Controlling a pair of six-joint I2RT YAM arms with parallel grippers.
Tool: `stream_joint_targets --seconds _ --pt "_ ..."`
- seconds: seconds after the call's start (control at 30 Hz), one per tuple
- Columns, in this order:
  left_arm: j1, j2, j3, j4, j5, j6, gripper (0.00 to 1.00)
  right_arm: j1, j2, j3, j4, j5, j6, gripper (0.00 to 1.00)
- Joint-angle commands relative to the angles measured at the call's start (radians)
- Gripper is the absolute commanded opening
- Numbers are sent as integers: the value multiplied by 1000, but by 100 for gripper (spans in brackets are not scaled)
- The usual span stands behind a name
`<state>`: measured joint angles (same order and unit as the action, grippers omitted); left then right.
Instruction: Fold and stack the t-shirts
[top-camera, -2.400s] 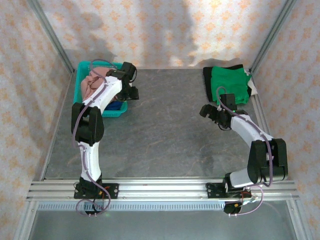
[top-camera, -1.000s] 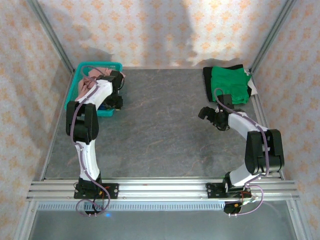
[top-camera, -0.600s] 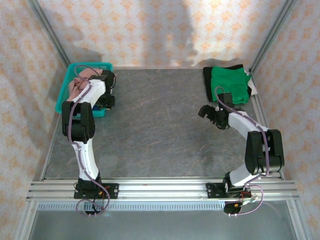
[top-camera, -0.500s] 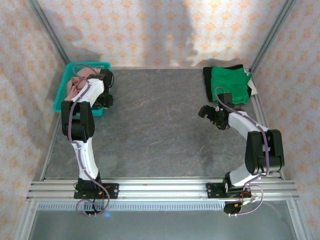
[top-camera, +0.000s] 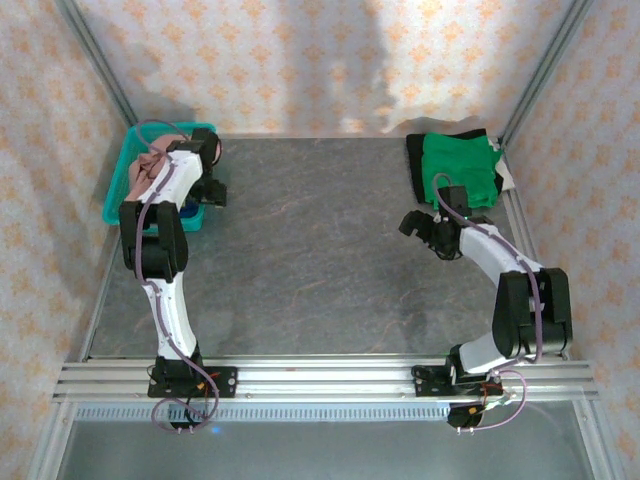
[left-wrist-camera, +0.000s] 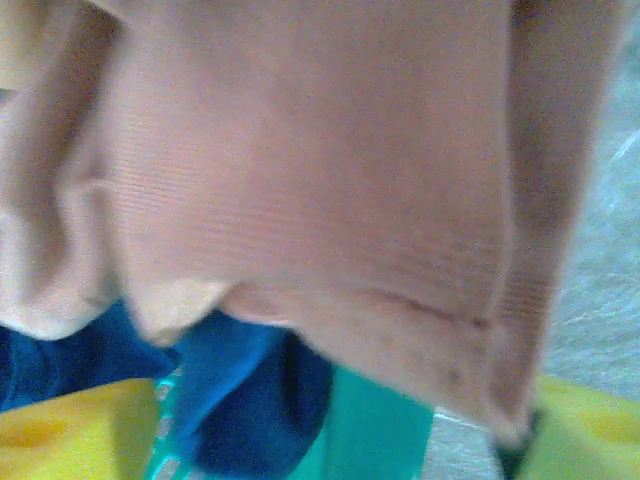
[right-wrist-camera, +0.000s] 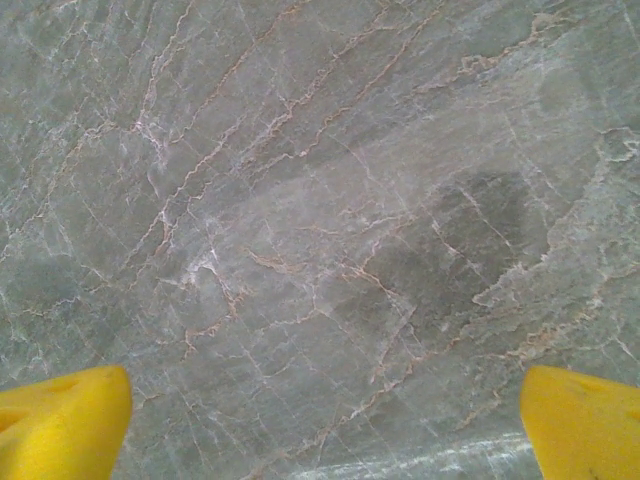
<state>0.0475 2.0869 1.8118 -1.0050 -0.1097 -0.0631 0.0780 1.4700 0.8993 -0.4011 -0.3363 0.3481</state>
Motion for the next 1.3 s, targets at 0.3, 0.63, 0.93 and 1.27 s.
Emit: stream_joint_targets --seconds 0.3,0.63,0.93,1.27 --pt "52 272 608 -140 140 -304 90 21 -73 40 19 -29 8 97" --pt "68 317 716 -119 163 -324 32 28 -128 31 -4 -34 -24 82" --pt "97 129 762 -141 61 -247 24 28 -189 -25 17 -42 -10 81" --pt "95 137 588 -94 206 -238 10 27 -229 -55 -1 -29 -16 81"
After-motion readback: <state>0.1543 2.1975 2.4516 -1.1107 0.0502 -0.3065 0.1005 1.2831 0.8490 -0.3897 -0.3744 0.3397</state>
